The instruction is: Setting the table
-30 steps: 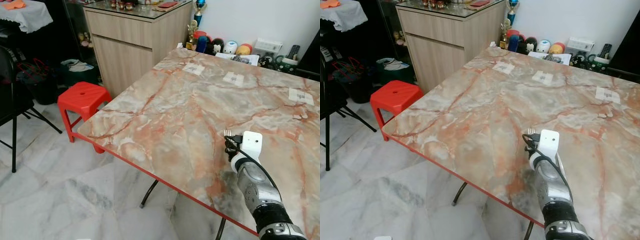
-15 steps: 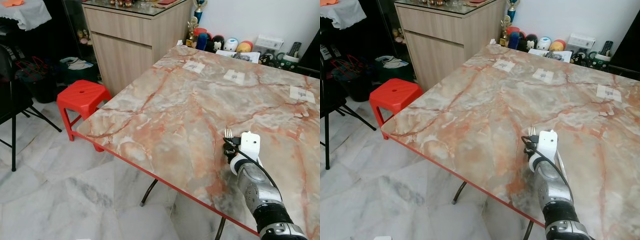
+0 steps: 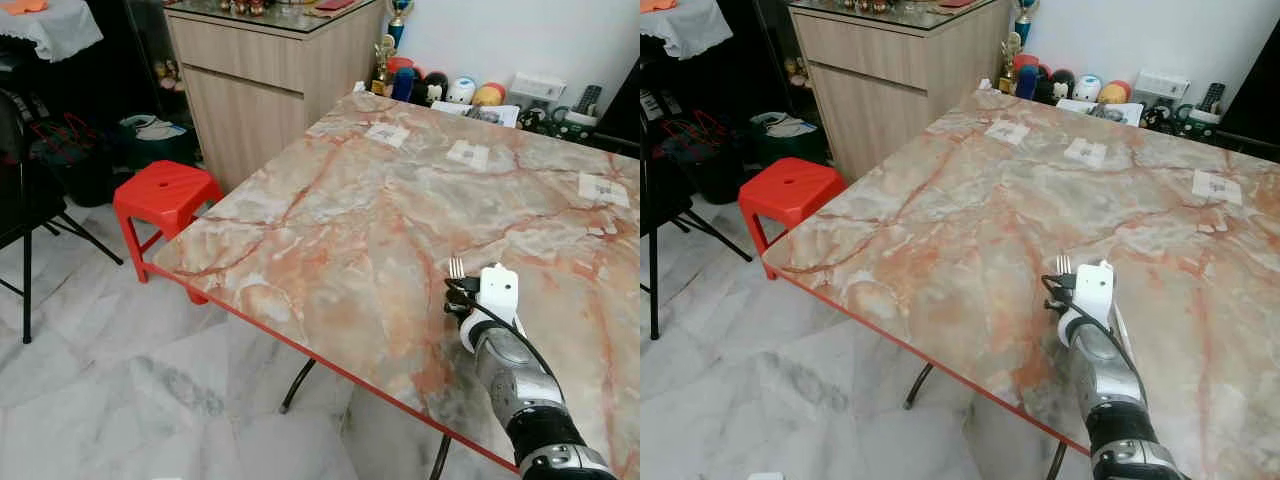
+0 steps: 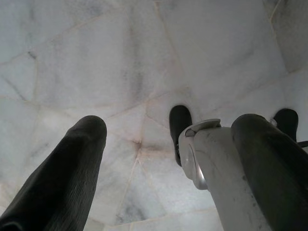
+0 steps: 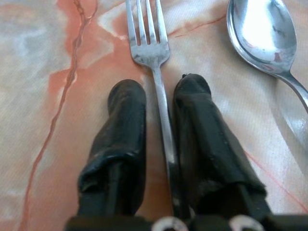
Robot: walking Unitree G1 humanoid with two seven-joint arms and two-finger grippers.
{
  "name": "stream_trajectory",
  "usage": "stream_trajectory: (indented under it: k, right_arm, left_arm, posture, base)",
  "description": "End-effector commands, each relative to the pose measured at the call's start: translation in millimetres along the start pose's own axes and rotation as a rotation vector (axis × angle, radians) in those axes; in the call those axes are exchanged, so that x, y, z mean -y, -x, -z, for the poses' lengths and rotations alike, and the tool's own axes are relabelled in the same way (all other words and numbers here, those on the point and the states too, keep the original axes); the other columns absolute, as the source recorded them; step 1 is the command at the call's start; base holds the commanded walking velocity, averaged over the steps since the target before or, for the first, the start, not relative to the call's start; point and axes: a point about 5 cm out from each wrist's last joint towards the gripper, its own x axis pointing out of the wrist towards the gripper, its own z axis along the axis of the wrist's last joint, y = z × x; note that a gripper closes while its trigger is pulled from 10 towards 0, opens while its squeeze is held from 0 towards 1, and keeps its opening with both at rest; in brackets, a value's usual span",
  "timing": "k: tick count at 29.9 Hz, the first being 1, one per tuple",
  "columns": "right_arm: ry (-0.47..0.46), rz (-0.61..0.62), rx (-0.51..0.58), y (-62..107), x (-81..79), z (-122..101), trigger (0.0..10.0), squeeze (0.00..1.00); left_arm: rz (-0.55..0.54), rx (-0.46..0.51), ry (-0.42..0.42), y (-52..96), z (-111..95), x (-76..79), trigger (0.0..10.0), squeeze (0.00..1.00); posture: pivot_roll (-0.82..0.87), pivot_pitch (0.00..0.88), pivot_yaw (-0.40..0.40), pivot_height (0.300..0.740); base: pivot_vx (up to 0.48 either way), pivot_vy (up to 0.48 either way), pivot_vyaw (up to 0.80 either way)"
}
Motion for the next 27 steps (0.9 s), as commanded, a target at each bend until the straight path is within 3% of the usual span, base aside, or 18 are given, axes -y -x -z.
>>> stream_trajectory:
  k: [1, 22, 27]
  right_arm:
    - [-0.002, 0.004, -0.104, 2.8, 1.6, 26.0, 0.0, 0.00]
    - [0.010, -0.012, -0.113, 4.0, -3.5, 35.3, 0.0, 0.00]
    - [-0.029, -0.050, 0.053, 6.1, -11.9, 20.6, 0.0, 0.00]
  left_arm:
    - [0.004, -0.042, -0.002, 2.2, 10.2, -0.5, 10.0, 0.00]
    - [0.015, -0.054, 0.017, 3.9, 15.7, -0.7, 10.0, 0.00]
    - [0.012, -0.065, 0.017, 6.3, 22.5, -2.0, 10.0, 0.00]
  posture:
    - [0.02, 0.089, -0.018, 0.740]
    - [0.03, 0.093, -0.022, 0.740]
    - [0.03, 0.093, -0.023, 0.740]
  base:
    - [0.000, 0.000, 0.00]
    - [0.000, 0.000, 0.00]
    - [0.000, 0.000, 0.00]
